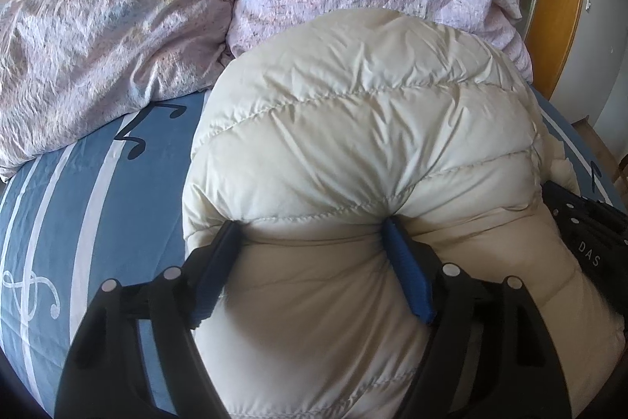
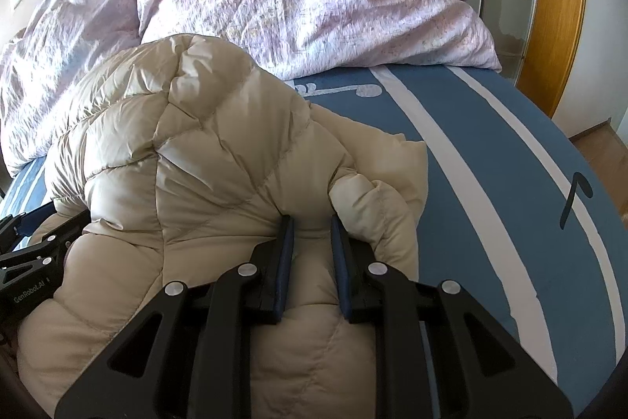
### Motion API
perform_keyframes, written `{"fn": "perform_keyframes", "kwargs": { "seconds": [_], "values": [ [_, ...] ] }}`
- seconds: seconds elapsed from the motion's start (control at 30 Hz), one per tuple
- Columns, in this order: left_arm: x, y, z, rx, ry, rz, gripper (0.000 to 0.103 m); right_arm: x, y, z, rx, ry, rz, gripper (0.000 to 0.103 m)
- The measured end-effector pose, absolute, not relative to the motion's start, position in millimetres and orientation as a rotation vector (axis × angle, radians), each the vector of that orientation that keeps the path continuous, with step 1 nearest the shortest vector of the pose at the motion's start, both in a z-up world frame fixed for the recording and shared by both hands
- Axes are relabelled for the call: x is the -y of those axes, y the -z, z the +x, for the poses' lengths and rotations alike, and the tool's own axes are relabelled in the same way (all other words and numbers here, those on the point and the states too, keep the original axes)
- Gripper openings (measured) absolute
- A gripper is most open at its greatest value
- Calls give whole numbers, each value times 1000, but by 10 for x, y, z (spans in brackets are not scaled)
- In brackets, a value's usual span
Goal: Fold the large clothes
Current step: 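Hold the folded cream jacket with both grippers and press it flat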
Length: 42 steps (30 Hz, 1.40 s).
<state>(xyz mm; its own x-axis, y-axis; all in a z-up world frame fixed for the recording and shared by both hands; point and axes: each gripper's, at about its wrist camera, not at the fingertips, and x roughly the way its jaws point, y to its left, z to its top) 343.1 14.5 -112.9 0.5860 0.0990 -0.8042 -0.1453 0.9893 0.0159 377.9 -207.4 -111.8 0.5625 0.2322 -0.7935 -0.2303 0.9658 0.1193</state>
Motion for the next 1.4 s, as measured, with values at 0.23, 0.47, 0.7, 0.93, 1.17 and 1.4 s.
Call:
{"fn": "perform_keyframes", "kwargs": {
  "seconds": [0.23,0.47,0.7,0.93,1.17,1.4],
  "values": [
    [-151,1149,3438,-936,-147,-53,76,2064,1124,3781,-932,-269,-1,20],
    [-152,1151,3443,-937,-148,-53,76,2058,1134,3786,-925,-268,-11,20],
    [-150,1166,3441,-936,-156,-47,76,2057,1142,3789,-928,-269,-8,20],
    [-143,1156,3429,-935,-168,-49,76,2048,1144,3786,-926,-264,-16,20],
    [-154,1160,3396,-932,-192,-75,77,2039,1149,3782,-922,-258,-28,20],
    [-152,1157,3382,-933,-209,-83,77,2037,1154,3780,-921,-255,-37,20]
  ]
}}
